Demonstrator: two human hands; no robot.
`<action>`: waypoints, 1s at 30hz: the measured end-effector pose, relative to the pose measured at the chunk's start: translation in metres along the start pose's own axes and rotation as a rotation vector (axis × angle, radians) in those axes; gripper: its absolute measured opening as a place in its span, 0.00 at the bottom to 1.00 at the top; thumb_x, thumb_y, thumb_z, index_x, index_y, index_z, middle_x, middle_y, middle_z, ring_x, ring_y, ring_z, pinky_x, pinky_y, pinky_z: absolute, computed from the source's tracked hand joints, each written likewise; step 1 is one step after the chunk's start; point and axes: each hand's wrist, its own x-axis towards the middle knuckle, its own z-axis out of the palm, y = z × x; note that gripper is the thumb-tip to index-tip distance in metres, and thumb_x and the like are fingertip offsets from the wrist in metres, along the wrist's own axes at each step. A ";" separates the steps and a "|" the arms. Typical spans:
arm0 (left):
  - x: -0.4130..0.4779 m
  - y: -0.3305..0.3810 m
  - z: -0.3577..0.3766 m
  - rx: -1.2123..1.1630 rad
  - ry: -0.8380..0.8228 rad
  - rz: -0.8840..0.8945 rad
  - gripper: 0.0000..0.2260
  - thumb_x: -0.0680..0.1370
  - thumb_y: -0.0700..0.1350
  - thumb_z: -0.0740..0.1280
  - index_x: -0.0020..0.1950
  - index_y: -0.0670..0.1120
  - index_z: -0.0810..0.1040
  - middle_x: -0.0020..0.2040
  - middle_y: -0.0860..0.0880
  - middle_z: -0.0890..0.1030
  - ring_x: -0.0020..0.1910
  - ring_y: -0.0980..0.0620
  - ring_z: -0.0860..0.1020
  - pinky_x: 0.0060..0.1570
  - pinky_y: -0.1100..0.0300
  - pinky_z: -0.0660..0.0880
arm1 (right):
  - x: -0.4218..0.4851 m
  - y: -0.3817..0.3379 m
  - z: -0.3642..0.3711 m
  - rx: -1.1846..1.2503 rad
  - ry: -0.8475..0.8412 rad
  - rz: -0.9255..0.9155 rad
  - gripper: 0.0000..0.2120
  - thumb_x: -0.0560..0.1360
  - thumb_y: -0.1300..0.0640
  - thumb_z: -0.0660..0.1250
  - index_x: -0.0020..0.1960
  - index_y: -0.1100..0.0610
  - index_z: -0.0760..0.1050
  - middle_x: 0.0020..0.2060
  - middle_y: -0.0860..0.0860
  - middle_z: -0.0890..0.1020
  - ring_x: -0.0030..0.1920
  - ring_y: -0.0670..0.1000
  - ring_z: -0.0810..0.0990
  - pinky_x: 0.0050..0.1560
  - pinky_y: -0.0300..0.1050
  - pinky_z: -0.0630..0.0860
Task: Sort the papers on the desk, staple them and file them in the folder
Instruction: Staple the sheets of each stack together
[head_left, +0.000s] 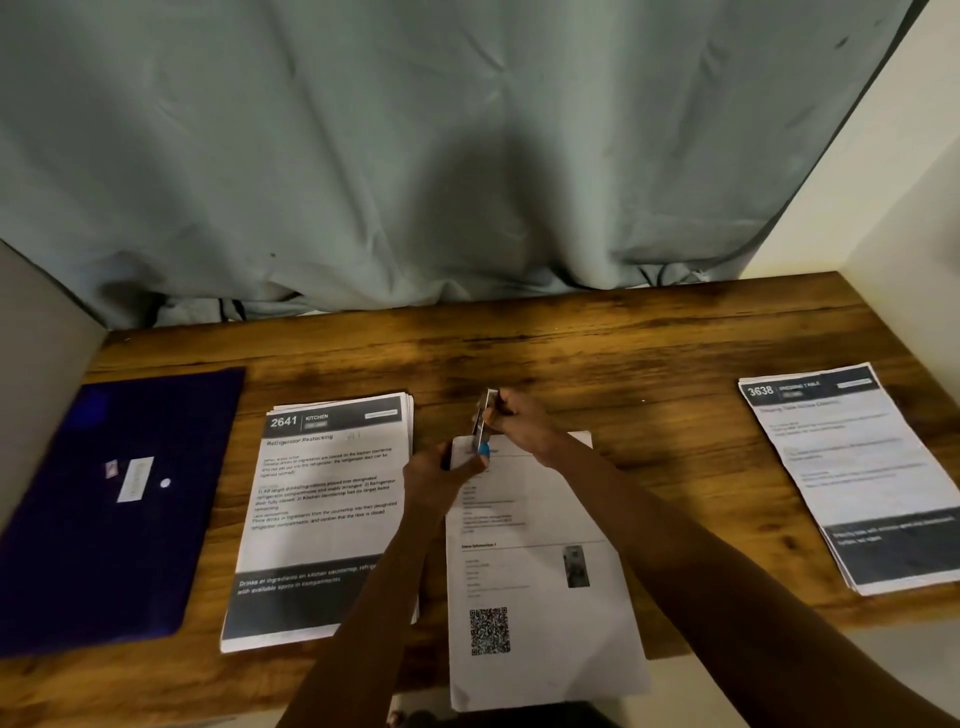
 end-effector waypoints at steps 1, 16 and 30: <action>0.000 0.001 0.001 0.010 0.000 -0.003 0.12 0.74 0.50 0.71 0.54 0.48 0.76 0.46 0.53 0.80 0.41 0.55 0.79 0.34 0.71 0.71 | 0.001 0.001 0.000 0.001 0.007 0.000 0.07 0.77 0.64 0.63 0.55 0.59 0.73 0.53 0.57 0.81 0.56 0.54 0.79 0.61 0.54 0.75; 0.007 -0.007 0.003 -0.026 0.037 -0.018 0.12 0.73 0.51 0.73 0.52 0.48 0.77 0.46 0.52 0.82 0.41 0.55 0.80 0.36 0.67 0.74 | 0.002 0.001 -0.004 0.019 -0.001 -0.031 0.05 0.77 0.63 0.64 0.53 0.60 0.73 0.51 0.58 0.81 0.53 0.53 0.80 0.58 0.51 0.77; 0.012 -0.015 0.008 -0.217 0.068 -0.143 0.07 0.77 0.48 0.68 0.49 0.45 0.78 0.48 0.46 0.82 0.47 0.45 0.81 0.47 0.54 0.78 | -0.010 0.009 -0.092 -0.774 0.378 0.006 0.15 0.78 0.51 0.64 0.61 0.57 0.75 0.48 0.54 0.81 0.48 0.51 0.81 0.50 0.46 0.79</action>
